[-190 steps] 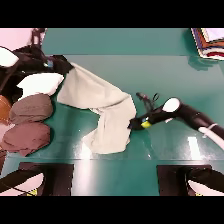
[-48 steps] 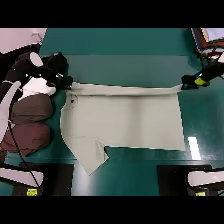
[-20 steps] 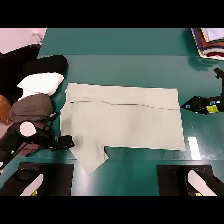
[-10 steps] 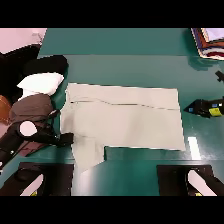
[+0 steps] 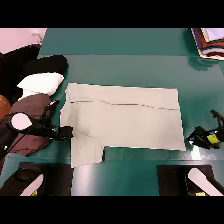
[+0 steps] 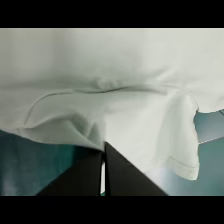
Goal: Fold the shirts.
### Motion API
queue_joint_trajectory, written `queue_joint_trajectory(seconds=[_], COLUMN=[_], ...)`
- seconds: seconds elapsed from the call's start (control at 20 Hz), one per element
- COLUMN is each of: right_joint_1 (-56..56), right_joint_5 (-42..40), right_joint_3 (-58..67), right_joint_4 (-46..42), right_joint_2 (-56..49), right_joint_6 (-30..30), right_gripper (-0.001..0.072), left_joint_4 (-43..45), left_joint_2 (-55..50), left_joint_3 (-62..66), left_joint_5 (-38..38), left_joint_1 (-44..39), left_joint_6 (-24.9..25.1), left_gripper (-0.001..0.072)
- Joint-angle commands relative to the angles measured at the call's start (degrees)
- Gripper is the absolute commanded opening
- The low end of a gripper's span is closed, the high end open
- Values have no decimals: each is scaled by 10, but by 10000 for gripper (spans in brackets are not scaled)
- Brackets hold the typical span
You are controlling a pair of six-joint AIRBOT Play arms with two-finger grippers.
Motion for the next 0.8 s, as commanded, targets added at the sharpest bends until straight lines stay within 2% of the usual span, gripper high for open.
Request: queue_joint_trajectory(seconds=[0.0,0.15,0.35,0.4,0.6,0.75], right_joint_1=[20,75,110,114,113,113], right_joint_5=[-20,-18,0,9,86,96], right_joint_3=[-22,-7,5,7,8,9], right_joint_4=[-5,-7,-16,-29,-96,-88], right_joint_2=[-43,-65,-46,-27,81,144], right_joint_6=[1,3,2,2,2,11], right_gripper=[388,364,49,16,15,14], left_joint_4=[0,0,14,17,8,-6], left_joint_2=[1,1,1,10,105,124], left_joint_3=[4,4,4,4,5,45], left_joint_5=[3,-3,-56,-71,-132,-156], left_joint_1=[0,0,0,0,0,0], left_joint_6=[5,17,20,20,-15,-17], left_gripper=[25,26,24,24,24,23])
